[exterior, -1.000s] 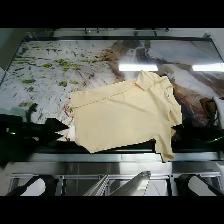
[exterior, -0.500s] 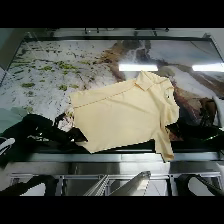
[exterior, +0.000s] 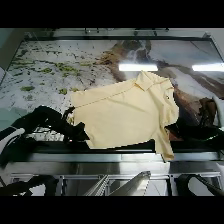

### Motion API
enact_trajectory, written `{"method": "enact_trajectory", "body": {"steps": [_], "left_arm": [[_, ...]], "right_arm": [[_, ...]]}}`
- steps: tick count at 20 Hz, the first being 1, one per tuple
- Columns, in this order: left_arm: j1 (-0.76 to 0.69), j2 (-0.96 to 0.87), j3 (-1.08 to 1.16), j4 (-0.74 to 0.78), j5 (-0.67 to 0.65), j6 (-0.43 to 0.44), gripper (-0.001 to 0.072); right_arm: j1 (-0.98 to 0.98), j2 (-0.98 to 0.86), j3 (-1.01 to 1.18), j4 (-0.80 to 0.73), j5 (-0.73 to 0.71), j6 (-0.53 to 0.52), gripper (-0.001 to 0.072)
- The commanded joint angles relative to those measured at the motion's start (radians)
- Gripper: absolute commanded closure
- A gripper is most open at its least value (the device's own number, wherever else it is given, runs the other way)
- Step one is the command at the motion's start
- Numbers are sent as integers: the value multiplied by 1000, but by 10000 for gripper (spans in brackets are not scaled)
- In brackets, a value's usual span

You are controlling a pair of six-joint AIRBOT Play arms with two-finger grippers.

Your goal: Fold the shirts.

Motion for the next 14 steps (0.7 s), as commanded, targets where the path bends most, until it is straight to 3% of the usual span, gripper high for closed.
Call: {"method": "enact_trajectory", "body": {"steps": [1, 5, 7, 10, 14], "left_arm": [[178, 126, 13, 18, 69, 9, 684], [535, 348, 75, 15, 182, 18, 684], [648, 434, 148, -67, 256, 52, 684], [698, 552, 315, -311, 298, 88, 684], [738, 616, 731, -334, 333, 87, 683]], "right_arm": [[-28, 13, 2, -14, 20, 0, 691], [-172, 100, 87, -3, 159, 0, 692], [-224, 175, 169, 66, 262, -23, 692], [-255, 312, 320, 339, 379, -41, 692], [-362, 402, 673, 707, 433, -87, 693]]}}
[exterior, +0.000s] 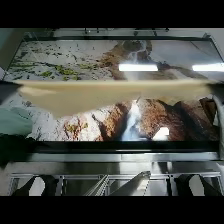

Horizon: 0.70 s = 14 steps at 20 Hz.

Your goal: Fold the shirts.

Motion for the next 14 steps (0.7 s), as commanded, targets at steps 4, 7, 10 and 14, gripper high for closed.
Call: {"method": "enact_trajectory", "body": {"steps": [4, 7, 10, 14], "left_arm": [[55, -7, 639, -70, 13, -7, 682], [55, -114, 827, -68, 38, -38, 682], [10, -211, 813, -64, 92, -38, 682], [-182, -370, 584, -24, 139, 30, 682]], "right_arm": [[-76, -61, 632, 532, 46, -73, 692], [-75, -122, 815, 459, 1, -68, 693], [-18, -124, 794, 172, -15, -38, 693], [245, -158, 600, -125, -190, -47, 693]]}}
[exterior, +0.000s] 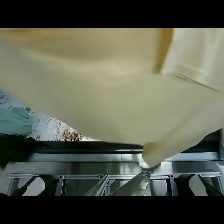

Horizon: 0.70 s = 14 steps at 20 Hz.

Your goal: Fold the shirts.

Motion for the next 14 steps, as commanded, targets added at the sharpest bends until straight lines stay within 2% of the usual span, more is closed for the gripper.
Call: {"method": "enact_trajectory", "body": {"steps": [1, 3, 6, 8, 12, 14], "left_arm": [[-151, -146, -158, 80, 10, 61, 682], [-239, -261, -234, 167, -29, 106, 682], [-309, -481, -261, 182, -157, 203, 683], [-317, -646, -187, 181, -217, 203, 683], [-318, -944, 42, 178, -195, 169, 686], [-318, -1032, 118, 180, -182, 145, 686]], "right_arm": [[217, -57, -153, -282, -179, -2, 693], [311, -147, -249, -345, -283, -26, 692], [382, -362, -302, -351, -392, -85, 692], [396, -513, -301, -297, -430, -137, 692], [398, -757, -301, -72, -426, -286, 692], [398, -834, -301, -25, -397, -324, 693]]}}
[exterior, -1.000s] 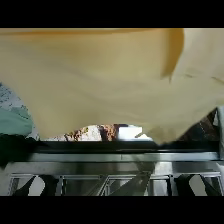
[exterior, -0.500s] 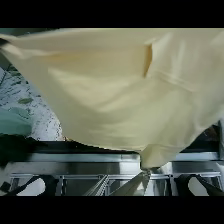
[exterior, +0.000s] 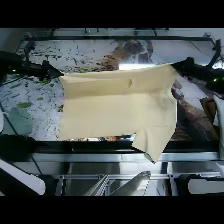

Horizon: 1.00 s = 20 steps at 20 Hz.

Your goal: Fold the shirts.

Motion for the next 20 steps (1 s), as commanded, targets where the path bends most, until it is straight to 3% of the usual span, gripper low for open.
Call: {"method": "enact_trajectory", "body": {"steps": [1, 5, 15, 20], "left_arm": [[-4, -190, 144, 8, 29, -32, 687], [18, -250, 187, 10, 87, -74, 687], [16, -247, -16, 166, 183, -103, 688], [16, -238, -33, 161, 190, -111, 697]], "right_arm": [[8, -159, -4, 101, 27, -92, 693], [-3, -205, -5, 10, 109, -77, 693], [-51, -205, -5, -386, 142, 190, 693], [-52, -205, -5, -417, 142, 217, 693]]}}
